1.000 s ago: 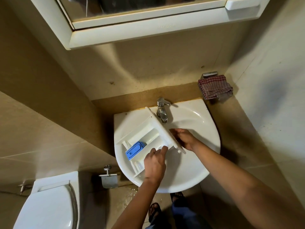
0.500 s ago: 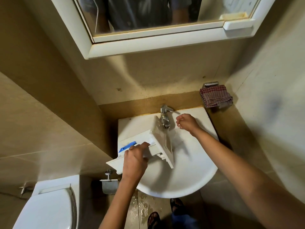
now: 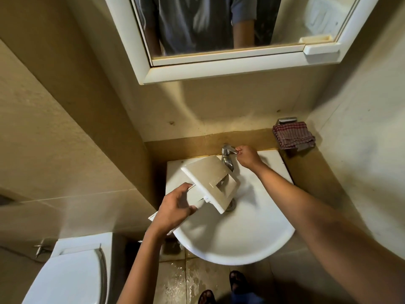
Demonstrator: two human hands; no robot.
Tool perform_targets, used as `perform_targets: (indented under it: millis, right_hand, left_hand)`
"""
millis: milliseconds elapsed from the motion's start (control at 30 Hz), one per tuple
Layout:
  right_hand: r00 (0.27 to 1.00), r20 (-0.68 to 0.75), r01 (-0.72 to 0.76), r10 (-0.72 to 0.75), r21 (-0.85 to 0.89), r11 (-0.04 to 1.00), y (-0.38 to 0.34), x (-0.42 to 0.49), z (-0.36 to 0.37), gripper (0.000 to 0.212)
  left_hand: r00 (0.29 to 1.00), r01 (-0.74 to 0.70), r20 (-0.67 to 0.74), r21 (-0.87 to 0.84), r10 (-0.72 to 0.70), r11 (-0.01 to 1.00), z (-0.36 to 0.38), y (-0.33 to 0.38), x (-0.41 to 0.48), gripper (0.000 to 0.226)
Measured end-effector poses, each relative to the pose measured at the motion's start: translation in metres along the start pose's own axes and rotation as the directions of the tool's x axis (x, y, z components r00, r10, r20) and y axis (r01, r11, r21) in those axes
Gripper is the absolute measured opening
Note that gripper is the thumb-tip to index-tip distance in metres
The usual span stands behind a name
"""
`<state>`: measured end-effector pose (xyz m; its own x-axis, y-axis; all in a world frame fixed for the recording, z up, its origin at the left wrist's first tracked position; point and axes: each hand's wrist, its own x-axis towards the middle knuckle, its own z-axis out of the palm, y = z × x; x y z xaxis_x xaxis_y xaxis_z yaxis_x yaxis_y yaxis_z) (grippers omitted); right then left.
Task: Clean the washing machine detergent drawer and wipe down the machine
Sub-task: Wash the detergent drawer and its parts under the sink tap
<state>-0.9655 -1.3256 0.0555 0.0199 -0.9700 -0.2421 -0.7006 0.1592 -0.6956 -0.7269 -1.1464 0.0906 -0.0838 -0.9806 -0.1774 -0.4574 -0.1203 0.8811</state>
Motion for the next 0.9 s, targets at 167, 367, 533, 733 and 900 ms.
perform_targets:
  millis: [167,367,533,733,900]
  right_hand:
    - [0.997,0.049,-0.060,0.057,0.067,0.996,0.005,-0.001,-0.004,0.027]
    - [0.989,0.079,-0.135,0.123,0.175,0.975,0.008,-0.010,0.001,0.014]
    - [0.981,0.174,-0.102,0.087,0.078,0.992,0.010,-0.029,0.015,0.031]
    - [0.954,0.250,-0.191,0.169,0.067,0.979,0.024,-0.036,0.032,0.037]
    - [0.967,0.204,-0.184,0.150,0.161,0.970,0.041,-0.042,0.042,0.016]
  left_hand:
    - [0.998,0.053,0.002,-0.469,-0.059,0.882,-0.001,-0.001,-0.009,0.057]
    - [0.991,0.113,0.002,-0.562,-0.136,0.819,0.014,-0.008,-0.003,0.049]
    - [0.987,0.147,0.035,-0.558,-0.154,0.817,0.035,-0.006,0.005,0.041]
    - [0.986,0.146,-0.025,-0.338,-0.164,0.930,0.052,0.000,0.011,0.021]
    - [0.966,0.109,-0.235,0.009,-0.104,0.994,0.076,0.008,0.002,0.023]
